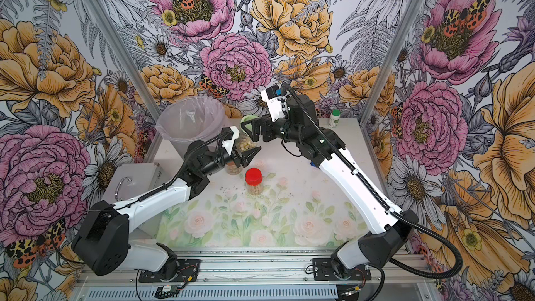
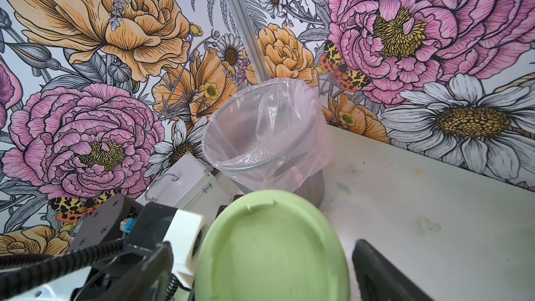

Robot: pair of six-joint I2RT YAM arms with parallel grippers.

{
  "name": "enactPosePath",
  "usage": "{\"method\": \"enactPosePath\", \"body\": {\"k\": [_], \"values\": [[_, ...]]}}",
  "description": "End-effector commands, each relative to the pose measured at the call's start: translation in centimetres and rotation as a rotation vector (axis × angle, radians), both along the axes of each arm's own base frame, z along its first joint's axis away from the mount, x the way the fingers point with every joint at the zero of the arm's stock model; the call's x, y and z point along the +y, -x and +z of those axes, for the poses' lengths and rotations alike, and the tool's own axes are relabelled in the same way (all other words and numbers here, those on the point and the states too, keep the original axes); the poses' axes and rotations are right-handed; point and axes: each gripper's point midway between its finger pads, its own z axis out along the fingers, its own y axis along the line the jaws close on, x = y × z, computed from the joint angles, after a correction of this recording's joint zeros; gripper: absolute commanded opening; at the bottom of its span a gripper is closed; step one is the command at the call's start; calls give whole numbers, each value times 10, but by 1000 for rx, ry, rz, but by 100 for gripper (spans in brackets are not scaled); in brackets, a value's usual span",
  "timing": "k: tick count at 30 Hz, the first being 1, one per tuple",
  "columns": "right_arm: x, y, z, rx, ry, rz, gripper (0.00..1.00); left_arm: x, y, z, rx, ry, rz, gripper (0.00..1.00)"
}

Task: Empty moldy peanuts from jars
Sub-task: Unscrew the lid from the jar.

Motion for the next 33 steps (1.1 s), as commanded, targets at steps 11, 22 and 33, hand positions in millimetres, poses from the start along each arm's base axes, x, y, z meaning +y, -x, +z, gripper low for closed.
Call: {"method": "enactPosePath", "body": {"k": [11,22,33], "values": [[8,2,4,-26,4,32,97,0,5,36,-111,48,-8,29],[9,0,-2,-17,19,34,98,1,6,38,-115,50,-7,29],[10,0,-7,-13,29,39,97,1,7,39,-115,51,-5,29]]}}
